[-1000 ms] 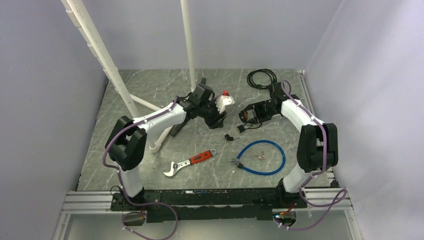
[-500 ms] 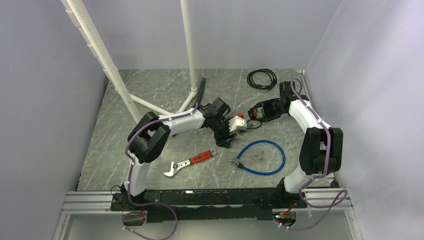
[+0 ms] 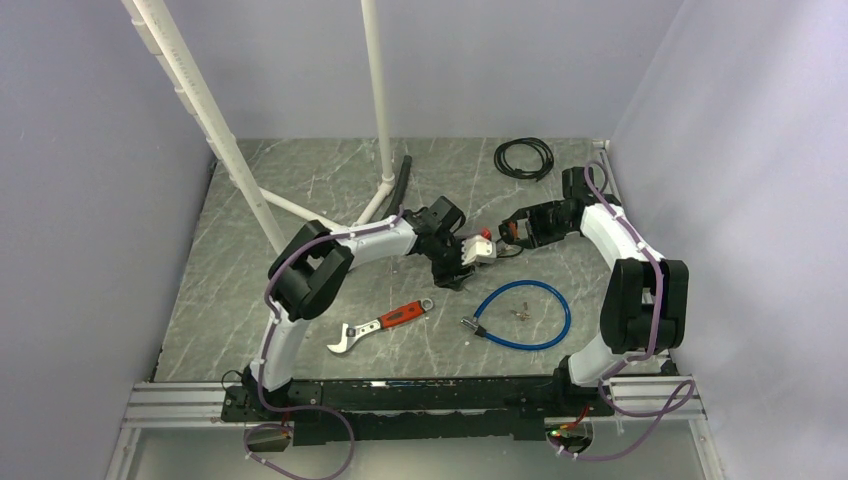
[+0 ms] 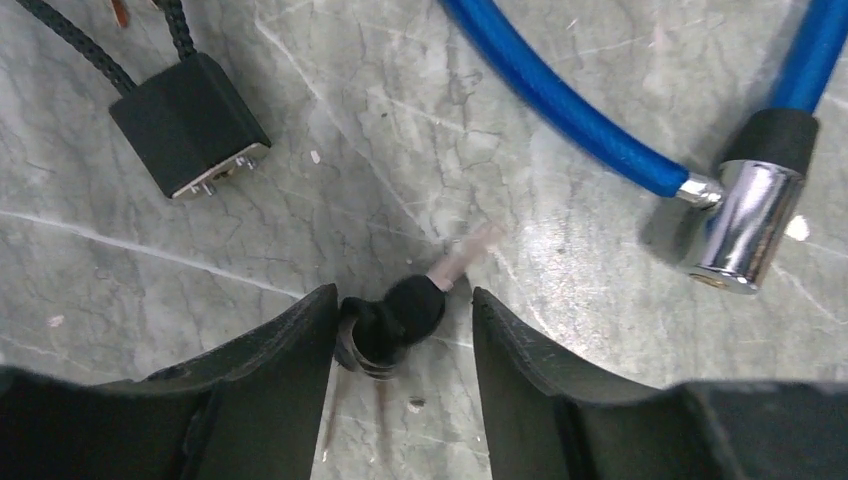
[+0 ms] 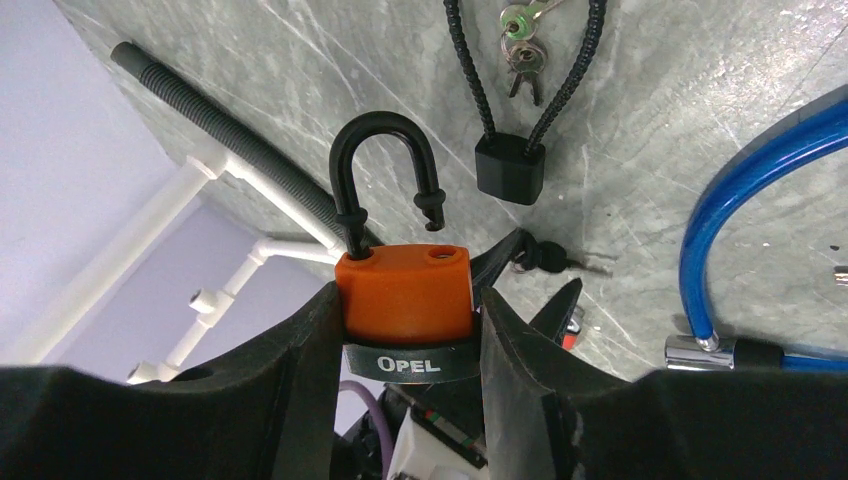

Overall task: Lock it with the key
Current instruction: Pick up the key from the center of the board.

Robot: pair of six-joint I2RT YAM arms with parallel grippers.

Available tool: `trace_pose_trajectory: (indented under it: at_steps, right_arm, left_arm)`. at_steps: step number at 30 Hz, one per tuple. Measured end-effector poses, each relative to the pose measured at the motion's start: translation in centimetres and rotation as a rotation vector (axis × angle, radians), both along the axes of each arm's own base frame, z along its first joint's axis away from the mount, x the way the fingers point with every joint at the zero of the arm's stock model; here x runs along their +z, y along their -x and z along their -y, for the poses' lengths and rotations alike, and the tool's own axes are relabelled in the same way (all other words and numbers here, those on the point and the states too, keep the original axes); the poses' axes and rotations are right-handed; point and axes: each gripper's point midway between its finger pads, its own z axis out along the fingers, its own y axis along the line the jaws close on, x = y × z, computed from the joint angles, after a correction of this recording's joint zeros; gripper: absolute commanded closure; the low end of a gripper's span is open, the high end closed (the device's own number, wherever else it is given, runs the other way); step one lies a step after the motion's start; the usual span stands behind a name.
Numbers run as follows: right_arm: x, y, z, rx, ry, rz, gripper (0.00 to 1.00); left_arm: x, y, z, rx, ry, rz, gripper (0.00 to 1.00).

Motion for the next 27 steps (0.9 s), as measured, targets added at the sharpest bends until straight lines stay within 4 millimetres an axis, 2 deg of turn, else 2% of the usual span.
trace_pose_trajectory:
  at_steps: [5,9,13,19,27]
  right_arm:
    - [0.0,0.0,0.2,-0.005,-0.001,0.000,1.00]
    - [0.0,-0.1,0.3,-0.009,-0.001,0.000,1.00]
    - [0.0,-0.1,0.4,-0.009,-0.002,0.001,1.00]
    - [0.0,0.0,0.3,-0.004,-0.007,0.000,1.00]
    - [0.0,0.0,0.3,-0.003,-0.009,0.000,1.00]
  left_arm:
    - [-0.7,-0.8,0.3,0.006,-0.012,0.018,0.54]
    - [-0.8,-1.2,0.2,0.006,-0.015,0.030,0.45]
    - [-0.7,-1.0,-0.2,-0.026,-0.005,0.027,0.43]
    - [-0.6,-0.6,-2.3,-0.104,-0.019,0.051,0.43]
    - [-0.5,-0.3,-2.3,-0.247,0.008,0.126,0.41]
